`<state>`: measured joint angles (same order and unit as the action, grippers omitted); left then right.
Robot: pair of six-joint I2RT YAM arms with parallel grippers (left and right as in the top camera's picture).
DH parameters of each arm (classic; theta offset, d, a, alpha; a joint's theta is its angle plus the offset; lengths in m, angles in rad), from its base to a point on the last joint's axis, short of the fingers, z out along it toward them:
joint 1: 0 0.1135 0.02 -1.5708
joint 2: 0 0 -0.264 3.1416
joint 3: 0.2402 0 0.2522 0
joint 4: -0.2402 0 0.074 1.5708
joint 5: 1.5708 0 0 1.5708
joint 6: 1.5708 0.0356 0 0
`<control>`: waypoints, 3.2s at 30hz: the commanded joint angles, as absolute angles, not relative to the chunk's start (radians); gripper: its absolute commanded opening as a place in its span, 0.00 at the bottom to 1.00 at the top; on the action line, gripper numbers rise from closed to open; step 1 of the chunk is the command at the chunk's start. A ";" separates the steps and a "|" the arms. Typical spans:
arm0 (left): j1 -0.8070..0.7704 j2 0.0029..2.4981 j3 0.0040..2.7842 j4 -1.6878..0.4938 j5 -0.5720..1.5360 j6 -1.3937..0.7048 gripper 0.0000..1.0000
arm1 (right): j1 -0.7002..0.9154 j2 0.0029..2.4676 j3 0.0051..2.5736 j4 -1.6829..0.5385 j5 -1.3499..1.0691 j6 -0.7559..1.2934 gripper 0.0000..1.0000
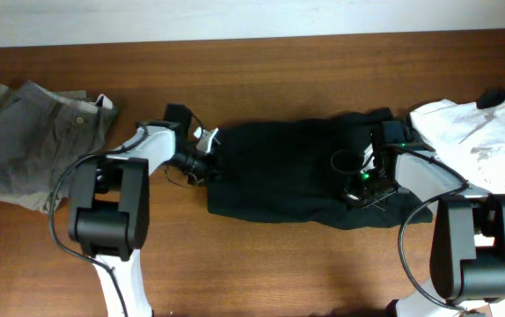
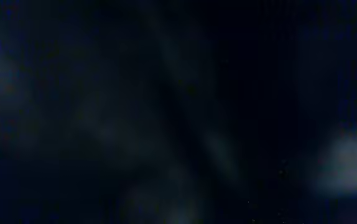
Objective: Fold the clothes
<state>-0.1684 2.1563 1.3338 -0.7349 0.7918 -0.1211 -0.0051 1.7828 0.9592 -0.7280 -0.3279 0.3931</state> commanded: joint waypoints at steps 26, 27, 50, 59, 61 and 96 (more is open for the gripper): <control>-0.449 2.325 2.125 -1.348 0.267 -0.247 0.28 | 0.007 1.512 1.150 -0.992 -0.302 0.308 0.04; -0.479 2.336 2.125 -1.332 0.302 -0.251 0.53 | 0.007 1.512 1.148 -0.987 -0.302 0.308 0.04; -0.234 2.334 2.093 -1.631 0.151 -0.051 0.03 | 0.390 1.932 1.149 -0.356 -0.342 0.556 0.10; -0.207 2.334 1.769 -0.981 0.336 -0.066 0.00 | 0.446 1.919 1.150 -0.652 -0.443 0.611 0.08; -0.152 2.333 1.922 -1.023 0.337 -0.066 0.01 | 0.485 1.900 1.151 -0.660 -0.426 0.617 0.08; -0.145 1.814 1.130 -0.825 0.635 -0.469 0.83 | 0.212 1.966 1.260 -0.780 -0.311 0.392 0.13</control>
